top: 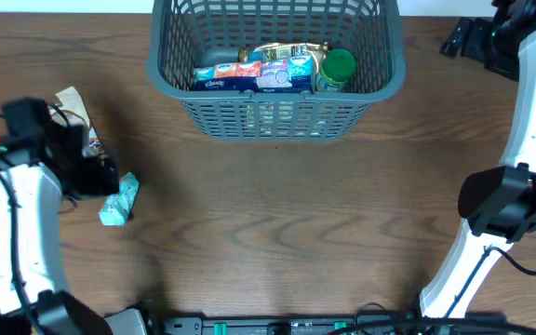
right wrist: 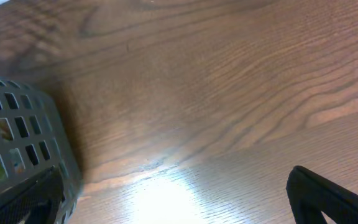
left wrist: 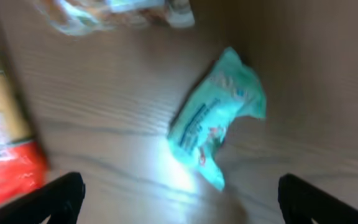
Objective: Pack container
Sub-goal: 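Reach the left gripper to the teal wrapped item and grasp it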
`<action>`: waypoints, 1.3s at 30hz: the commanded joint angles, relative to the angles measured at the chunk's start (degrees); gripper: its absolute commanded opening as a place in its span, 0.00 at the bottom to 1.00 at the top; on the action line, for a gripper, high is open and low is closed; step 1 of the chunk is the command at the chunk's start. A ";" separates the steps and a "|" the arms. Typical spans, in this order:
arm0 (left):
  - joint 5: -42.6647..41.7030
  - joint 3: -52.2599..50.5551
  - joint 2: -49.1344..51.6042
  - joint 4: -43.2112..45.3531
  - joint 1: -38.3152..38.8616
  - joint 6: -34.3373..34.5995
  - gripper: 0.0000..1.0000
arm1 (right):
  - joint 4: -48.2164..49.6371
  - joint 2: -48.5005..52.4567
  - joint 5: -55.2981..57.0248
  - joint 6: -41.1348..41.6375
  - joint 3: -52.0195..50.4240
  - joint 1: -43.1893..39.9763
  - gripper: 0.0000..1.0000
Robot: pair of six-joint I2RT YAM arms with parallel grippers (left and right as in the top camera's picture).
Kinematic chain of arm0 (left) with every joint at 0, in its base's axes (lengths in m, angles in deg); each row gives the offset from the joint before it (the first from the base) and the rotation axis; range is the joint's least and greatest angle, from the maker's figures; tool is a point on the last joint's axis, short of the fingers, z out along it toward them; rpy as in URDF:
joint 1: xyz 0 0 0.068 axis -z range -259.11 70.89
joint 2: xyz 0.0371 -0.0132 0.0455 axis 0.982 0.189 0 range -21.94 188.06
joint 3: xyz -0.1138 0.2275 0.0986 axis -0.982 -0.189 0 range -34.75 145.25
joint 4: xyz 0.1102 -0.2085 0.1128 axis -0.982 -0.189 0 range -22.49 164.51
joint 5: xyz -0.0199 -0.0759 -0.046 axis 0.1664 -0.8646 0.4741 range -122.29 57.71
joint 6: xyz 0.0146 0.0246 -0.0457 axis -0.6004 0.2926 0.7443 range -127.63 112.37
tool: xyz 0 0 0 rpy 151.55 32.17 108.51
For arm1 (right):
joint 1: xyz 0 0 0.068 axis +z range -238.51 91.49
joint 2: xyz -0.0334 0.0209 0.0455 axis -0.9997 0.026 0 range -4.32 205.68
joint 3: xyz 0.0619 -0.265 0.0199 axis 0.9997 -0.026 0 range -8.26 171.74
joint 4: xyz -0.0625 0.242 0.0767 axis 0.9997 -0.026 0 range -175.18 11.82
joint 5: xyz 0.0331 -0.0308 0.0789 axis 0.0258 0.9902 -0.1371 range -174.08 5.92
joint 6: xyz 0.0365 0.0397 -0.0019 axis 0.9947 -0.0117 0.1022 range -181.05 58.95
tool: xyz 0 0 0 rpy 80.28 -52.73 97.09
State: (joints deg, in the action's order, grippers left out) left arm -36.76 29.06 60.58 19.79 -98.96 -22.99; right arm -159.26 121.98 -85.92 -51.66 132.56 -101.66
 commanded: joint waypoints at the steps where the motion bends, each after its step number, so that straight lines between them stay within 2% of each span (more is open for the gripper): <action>1: -2.78 -4.52 -0.15 3.41 1.36 -2.43 0.98 | 0.11 0.15 0.37 -0.90 -0.04 -0.07 0.99; 12: -1.22 -12.81 1.51 14.95 2.21 -7.15 0.98 | 0.00 0.15 0.37 -0.92 -0.04 -0.04 0.99; 17: -0.39 -12.81 5.38 17.00 2.21 -10.58 0.98 | -0.09 0.15 0.37 -0.92 -0.04 -0.04 0.99; 30: -0.24 -12.81 14.64 19.91 2.21 -10.58 1.00 | 0.07 0.15 0.37 -0.90 -0.04 -0.04 0.99; 32: -0.24 -12.81 14.99 19.96 2.21 -10.58 0.93 | 0.07 0.15 0.37 -0.92 -0.04 -0.04 0.99; 36: -0.24 -12.81 15.56 19.87 2.21 -10.56 0.64 | 0.04 0.15 0.37 -1.33 -0.04 -0.04 0.99; 39: -0.26 -12.81 15.52 19.63 2.21 -10.51 0.49 | 0.02 0.15 0.37 -1.36 -0.04 -0.07 0.99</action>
State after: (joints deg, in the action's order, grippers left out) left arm -37.20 16.47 75.40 39.86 -96.82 -33.13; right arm -159.30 121.98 -85.92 -52.10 132.56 -101.66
